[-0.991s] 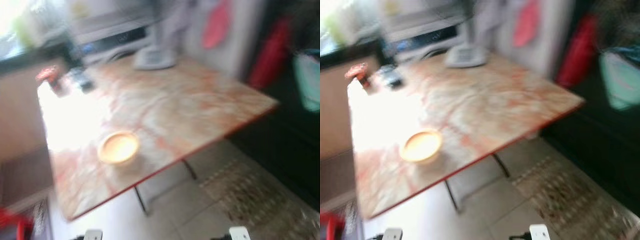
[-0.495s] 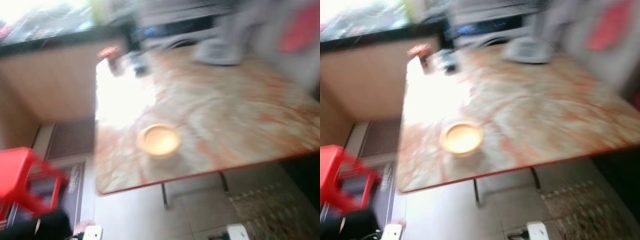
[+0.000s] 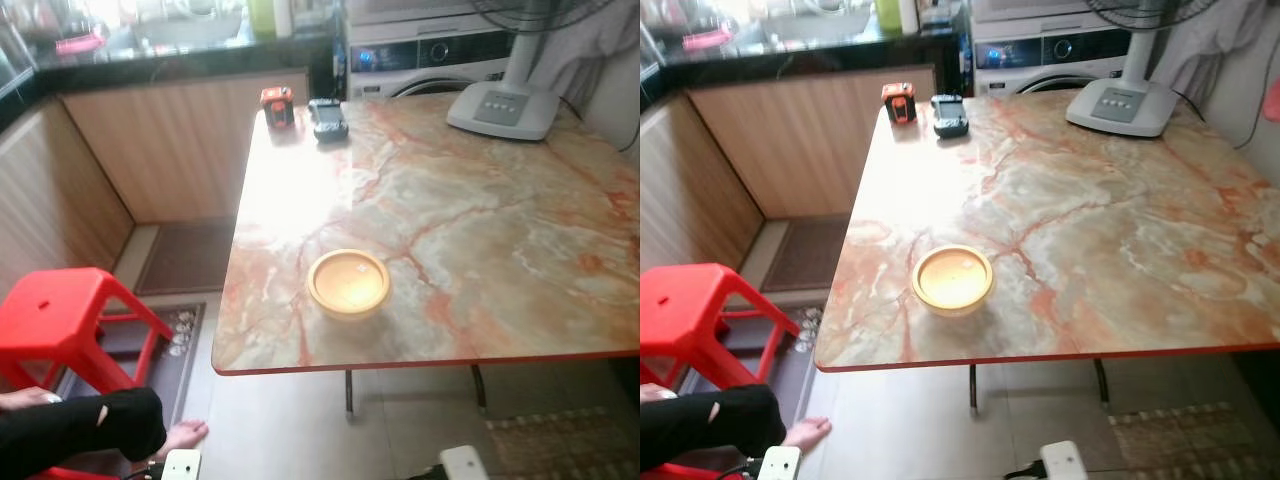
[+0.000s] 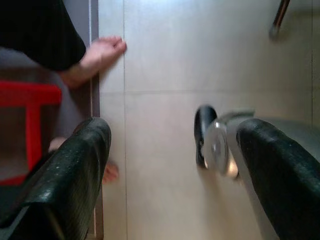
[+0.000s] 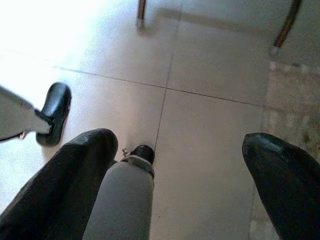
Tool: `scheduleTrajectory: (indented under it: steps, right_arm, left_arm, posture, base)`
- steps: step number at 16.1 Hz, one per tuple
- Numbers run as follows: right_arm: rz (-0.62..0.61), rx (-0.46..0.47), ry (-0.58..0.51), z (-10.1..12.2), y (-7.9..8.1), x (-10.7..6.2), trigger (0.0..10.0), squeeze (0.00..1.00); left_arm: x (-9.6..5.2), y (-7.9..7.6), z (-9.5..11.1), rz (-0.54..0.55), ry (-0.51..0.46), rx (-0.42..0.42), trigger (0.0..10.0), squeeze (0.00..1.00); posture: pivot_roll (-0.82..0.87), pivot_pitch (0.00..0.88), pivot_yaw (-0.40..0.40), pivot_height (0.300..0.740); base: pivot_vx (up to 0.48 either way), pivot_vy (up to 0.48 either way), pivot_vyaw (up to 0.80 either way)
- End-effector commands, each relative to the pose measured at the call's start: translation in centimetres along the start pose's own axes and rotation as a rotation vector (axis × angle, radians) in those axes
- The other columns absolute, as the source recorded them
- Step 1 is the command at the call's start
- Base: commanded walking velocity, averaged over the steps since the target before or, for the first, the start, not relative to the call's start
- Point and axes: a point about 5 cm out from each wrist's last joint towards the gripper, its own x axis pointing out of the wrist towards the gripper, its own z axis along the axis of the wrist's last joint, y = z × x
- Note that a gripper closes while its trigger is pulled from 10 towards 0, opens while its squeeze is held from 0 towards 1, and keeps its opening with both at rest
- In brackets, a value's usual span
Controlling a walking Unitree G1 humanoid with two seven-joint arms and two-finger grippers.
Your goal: Restocking fridge
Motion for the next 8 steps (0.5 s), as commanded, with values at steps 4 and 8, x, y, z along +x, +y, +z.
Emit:
scheduleTrajectory:
  steps: [4, 8]
  right_arm:
    - [-0.004, 0.038, 0.008, -0.4, 0.7, 0.0, 10.0, 0.00]
    - [-0.012, 0.107, 0.024, -1.4, 1.7, -0.1, 10.0, 0.00]
  left_arm:
    - [-0.4, 1.6, 0.7, 0.165, -0.123, 0.012, 10.0, 0.00]
    - [-1.5, 7.2, 7.4, 0.497, -0.472, -0.013, 10.0, 0.00]
  posture:
    - [0.09, 0.000, 0.101, 0.740]
    - [0.11, 0.003, 0.101, 0.740]
  base:
    - [0.000, 0.000, 0.00]
    - [0.000, 0.000, 0.00]
